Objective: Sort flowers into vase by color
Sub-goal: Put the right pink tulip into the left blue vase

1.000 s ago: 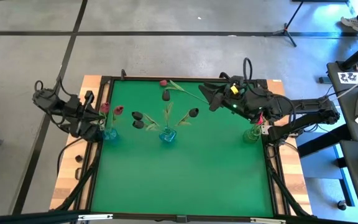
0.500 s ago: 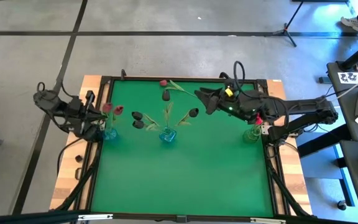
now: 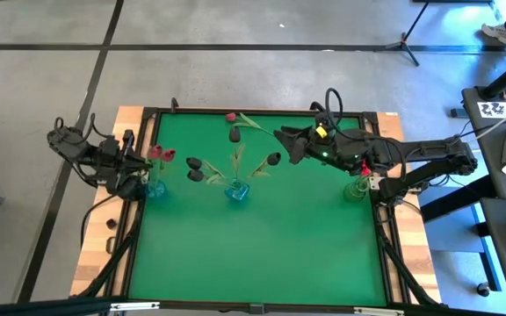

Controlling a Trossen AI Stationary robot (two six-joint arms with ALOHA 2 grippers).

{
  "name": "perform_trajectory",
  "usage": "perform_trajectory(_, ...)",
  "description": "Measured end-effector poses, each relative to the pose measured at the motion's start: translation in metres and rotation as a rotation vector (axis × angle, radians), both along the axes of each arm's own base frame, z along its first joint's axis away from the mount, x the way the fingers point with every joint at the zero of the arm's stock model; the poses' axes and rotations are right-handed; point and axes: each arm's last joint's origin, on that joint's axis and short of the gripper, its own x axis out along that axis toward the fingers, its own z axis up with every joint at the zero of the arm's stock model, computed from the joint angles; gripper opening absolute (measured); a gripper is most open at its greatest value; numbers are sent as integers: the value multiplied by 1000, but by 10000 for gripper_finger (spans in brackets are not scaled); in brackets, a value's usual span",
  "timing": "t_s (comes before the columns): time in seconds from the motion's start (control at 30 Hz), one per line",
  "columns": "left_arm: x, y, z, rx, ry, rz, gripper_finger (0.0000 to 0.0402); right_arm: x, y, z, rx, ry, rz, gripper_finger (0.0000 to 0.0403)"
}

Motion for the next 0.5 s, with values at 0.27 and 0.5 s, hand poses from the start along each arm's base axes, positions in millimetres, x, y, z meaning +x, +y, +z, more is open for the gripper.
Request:
perform_trajectory(0.27, 0, 0, 0, -63, 5, 10, 23, -1, 0, -4, -6, 39, -1, 233)
perform_trajectory(0.5, 2, -4, -3, -193, 74, -42, 24, -1, -1, -4, -30, 56, -3, 233)
